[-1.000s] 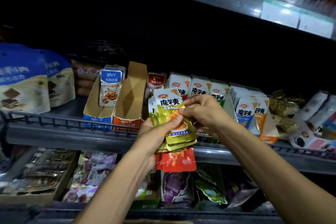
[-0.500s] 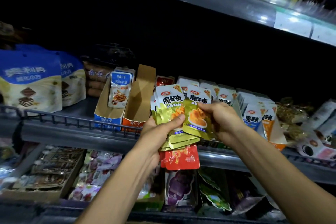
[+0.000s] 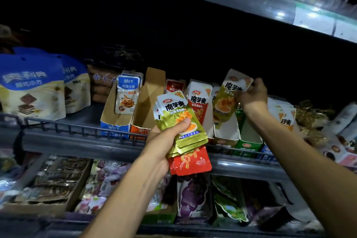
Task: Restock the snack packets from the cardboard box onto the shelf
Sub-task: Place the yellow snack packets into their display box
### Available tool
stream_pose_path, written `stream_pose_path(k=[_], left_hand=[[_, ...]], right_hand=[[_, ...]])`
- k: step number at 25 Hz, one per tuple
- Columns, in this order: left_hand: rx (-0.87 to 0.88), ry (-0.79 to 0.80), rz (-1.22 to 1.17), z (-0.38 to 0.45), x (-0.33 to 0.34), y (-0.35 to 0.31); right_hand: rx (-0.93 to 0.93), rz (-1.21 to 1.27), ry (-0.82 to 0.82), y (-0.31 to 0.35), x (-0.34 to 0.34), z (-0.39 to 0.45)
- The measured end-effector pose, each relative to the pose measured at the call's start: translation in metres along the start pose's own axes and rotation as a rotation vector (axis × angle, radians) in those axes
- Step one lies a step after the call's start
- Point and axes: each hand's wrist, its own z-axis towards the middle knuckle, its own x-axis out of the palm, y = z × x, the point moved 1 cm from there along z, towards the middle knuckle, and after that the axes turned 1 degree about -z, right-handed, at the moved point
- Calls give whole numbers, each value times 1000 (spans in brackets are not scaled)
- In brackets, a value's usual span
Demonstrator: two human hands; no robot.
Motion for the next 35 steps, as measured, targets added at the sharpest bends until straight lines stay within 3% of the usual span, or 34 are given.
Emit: stream_pose_path(k=[4,6,9,13,16,18,20,24,28,31,35], left_hand=[[1,19,4,3,3,1],[-2,35,7,6,3,1],[-4,45,1,9,3,2],[3,46,23,8,4,4],[61,45,89,9,4,6],[103,60,159,6,7,9],[140,71,216,1,11,11],[67,111,154,-4,9,8],[35,121,102,-5,7,3],[44,73,94,-5,5,2],[69,13,33,-1,1,-1]], right_hand=[[-223,-552,32,-35,7,2],[-292,-693,-1,-39,6,3],[-221,-588,-38,-35,4,-1],[-303,-364,-47,-7,-3,-32],[-71,-41,300,37,4,-77],[84,-9,515,52,11,-102],[208,62,561,57,16,-113],[466,323,402,55,18,-104],[547,369,337,48,11,-91],[537,416,253,43,8,-77],[385,408,-41,27,-6,-42]])
